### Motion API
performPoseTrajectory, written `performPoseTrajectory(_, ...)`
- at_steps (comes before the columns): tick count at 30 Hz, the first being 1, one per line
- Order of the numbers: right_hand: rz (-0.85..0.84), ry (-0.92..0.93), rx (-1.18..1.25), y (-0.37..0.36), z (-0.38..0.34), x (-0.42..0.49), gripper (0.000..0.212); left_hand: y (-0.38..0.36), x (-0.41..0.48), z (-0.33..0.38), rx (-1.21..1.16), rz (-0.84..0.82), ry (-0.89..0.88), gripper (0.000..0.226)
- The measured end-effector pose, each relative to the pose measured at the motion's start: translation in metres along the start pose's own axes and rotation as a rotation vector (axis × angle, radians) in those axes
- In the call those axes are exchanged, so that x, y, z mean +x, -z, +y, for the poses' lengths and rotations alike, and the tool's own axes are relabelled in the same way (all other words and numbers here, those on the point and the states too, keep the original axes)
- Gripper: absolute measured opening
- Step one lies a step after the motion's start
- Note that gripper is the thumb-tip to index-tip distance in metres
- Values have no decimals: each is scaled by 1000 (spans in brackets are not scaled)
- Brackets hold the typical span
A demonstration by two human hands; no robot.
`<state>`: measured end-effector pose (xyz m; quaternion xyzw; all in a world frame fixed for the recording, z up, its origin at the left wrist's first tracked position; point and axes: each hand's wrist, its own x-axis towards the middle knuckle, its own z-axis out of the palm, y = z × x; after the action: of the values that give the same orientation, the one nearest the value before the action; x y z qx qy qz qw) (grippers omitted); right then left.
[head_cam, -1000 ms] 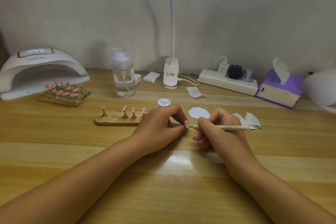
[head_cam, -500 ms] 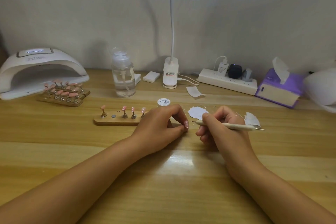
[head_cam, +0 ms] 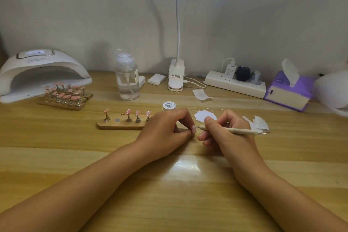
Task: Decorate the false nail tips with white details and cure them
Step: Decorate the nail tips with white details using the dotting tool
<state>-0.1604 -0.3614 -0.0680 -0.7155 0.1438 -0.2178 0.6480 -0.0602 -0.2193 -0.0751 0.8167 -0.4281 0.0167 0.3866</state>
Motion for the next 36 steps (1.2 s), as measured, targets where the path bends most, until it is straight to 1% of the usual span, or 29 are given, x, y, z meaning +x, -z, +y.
performPoseTrajectory(11, -16, 5, -12, 0, 0, 0, 24, 0, 0, -1, 5, 2, 2, 19)
performPoseTrajectory(18, 4, 3, 36, -1, 0, 0, 27, -1, 0, -2, -6, 11, -2, 13)
performPoseTrajectory(29, -19, 16, -23, 0, 2, 1, 24, -2, 0, -4, -5, 6, -10, 11)
performPoseTrajectory(33, 44, 28, 88, 0, -1, 0, 26, -1, 0, -4, 1, 5, -21, 20)
performPoseTrajectory(36, 126, 91, 122, 1, -3, -1, 25, -2, 0, -4, 18, 8, -20, 20)
